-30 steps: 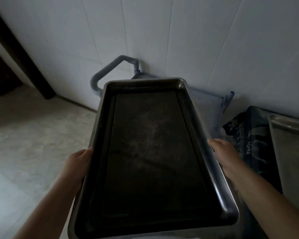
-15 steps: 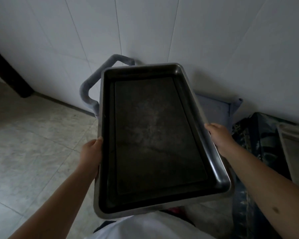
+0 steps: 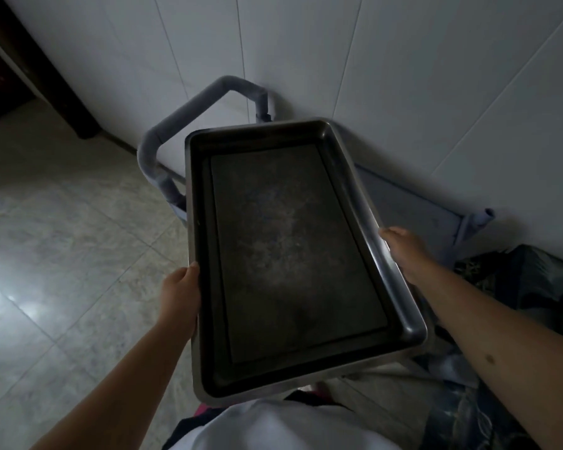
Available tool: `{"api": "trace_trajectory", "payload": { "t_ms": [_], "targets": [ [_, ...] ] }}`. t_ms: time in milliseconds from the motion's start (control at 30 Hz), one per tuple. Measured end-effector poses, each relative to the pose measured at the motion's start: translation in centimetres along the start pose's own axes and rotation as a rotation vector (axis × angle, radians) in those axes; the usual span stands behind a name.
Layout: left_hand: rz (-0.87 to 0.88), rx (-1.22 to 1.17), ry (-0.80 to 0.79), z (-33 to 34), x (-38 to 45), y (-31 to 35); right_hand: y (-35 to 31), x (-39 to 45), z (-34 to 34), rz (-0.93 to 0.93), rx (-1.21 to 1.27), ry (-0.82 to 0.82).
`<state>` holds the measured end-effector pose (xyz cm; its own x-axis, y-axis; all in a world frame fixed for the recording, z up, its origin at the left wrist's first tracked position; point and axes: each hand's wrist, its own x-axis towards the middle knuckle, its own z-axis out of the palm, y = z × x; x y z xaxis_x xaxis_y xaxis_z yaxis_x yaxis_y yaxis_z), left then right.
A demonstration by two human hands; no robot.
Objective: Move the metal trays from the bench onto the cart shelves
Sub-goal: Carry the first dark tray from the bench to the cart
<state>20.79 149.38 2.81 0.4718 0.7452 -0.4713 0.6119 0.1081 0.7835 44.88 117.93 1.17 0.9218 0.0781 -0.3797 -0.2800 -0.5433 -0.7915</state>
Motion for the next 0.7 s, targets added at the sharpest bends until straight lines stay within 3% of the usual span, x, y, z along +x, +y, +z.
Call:
{"api": "trace_trajectory", "payload": {
  "t_ms": [500, 700],
  "targets": [
    [-0.082, -0.091, 0.153, 4.5, -2.7, 0.0, 2.0, 7.9, -0.1, -0.072, -0.097, -0.173],
    [-0.123, -0.154, 0.141, 5.5, -2.9, -0.2, 3.5, 6.1, -2.5, -0.094, -0.378, -0.159]
  ]
}}
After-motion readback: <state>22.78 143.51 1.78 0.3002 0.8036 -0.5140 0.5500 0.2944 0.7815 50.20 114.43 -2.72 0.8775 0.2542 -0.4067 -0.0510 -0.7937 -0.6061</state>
